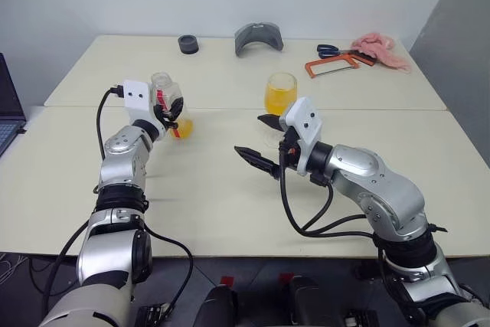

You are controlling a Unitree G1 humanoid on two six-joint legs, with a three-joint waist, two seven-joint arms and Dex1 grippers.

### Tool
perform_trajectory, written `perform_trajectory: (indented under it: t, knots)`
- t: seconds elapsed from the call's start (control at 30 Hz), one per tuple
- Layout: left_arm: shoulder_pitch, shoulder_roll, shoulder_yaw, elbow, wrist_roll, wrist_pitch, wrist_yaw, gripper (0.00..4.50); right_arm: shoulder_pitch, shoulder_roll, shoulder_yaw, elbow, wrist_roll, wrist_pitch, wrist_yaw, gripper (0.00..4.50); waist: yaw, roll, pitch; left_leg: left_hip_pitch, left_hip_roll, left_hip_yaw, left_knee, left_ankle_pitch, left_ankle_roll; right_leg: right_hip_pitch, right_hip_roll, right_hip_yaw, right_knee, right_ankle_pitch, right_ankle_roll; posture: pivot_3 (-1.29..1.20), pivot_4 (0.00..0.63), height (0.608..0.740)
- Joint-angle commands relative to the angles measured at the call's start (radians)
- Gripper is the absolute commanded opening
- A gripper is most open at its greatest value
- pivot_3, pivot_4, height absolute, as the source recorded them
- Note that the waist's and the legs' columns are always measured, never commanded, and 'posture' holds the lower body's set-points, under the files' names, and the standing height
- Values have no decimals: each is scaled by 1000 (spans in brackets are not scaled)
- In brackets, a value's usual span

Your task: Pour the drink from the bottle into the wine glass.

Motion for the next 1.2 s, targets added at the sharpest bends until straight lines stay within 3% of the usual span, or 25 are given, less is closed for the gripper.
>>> perform_trajectory:
  t: [0.03,0.13,0.37,0.5,0.63,0.87,1.2]
  knots:
    - [17,1,10,-21,-7,-16,6,3683,-26,6,-7,-23,-3,-5,8,4500,-1,0,0,0,0,0,0,0,0,0,0,0,0,0,0,0,150,740]
    - [36,-1,11,-47,-11,-17,4,4464,-19,-2,-5,-28,-6,-3,15,4500,-1,0,0,-1,0,0,0,0,0,0,0,0,0,0,0,0,150,740]
    - [122,3,-1,-150,-5,-28,-13,4464,82,-73,30,-39,-79,-104,58,4500,1,0,0,-1,1,0,-1,0,0,0,0,0,-1,0,0,0,150,740]
    - [223,13,-9,-263,0,-29,-32,4464,275,-98,30,-9,-175,-353,59,4500,4,-1,-1,-1,1,0,-1,0,0,0,-1,0,-2,0,0,0,150,740]
    - [385,6,-25,-468,28,-11,-2,4464,437,-28,-49,99,-201,-546,-5,4500,3,-2,-1,0,4,1,-2,0,0,0,-1,2,-1,0,0,0,150,740]
    - [563,-49,16,-687,-17,28,60,4464,540,89,-133,176,-209,-708,-88,4500,19,-2,-1,2,7,3,-2,-2,4,2,-2,2,-1,0,0,0,150,740]
    - [609,-73,28,-768,-76,54,66,4464,562,141,-177,175,-224,-743,-140,4500,25,-2,-1,3,9,5,-2,-2,4,2,4,3,-2,0,0,0,150,740]
